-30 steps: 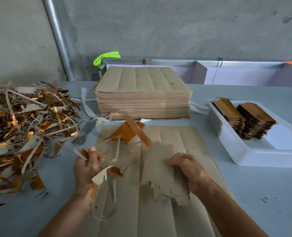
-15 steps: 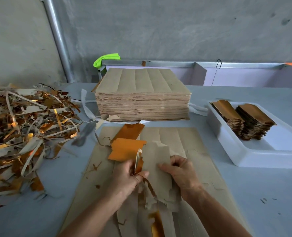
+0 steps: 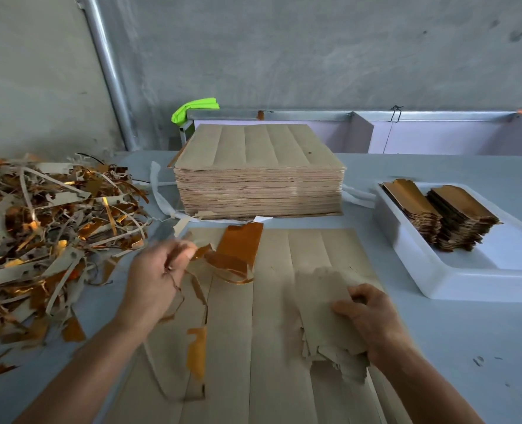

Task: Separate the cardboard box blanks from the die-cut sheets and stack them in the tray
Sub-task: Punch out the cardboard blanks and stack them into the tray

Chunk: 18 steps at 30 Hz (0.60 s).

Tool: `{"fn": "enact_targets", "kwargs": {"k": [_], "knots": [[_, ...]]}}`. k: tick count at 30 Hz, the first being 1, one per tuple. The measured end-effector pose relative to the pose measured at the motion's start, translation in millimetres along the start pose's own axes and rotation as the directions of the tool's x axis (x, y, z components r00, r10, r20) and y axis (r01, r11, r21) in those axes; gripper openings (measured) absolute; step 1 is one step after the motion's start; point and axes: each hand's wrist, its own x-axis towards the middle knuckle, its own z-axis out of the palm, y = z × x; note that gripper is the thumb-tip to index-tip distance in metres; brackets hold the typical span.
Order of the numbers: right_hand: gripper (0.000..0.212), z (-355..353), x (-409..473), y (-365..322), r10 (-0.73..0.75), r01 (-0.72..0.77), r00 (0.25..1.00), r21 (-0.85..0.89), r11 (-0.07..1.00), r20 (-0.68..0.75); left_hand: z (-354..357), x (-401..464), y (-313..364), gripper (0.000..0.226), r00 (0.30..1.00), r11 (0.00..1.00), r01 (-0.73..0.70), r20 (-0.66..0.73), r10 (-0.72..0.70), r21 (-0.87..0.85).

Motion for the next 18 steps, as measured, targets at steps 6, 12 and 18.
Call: {"fn": "enact_targets", "kwargs": {"k": [6, 12, 18], "knots": [[0.047, 8, 2, -14, -0.266, 0.263, 0.964, -0.263, 0.928, 0.026, 7, -34, 15, 0.028, 0.778, 0.824, -0.556, 0.420, 0.468, 0.112], [0.026, 41, 9, -42, -0.405, 0.424, 0.900, -0.536, 0.730, 0.160, 44, -67, 20, 0.033, 0.740, 0.852, -0.523, 0.479, 0.473, -0.033], [0.030, 66, 12, -65, -0.404, 0.518, 0.852, -0.659, 0.546, 0.334, 55, -62, 28, 0.031, 0.701, 0.836, -0.546, 0.515, 0.493, -0.057]]}}
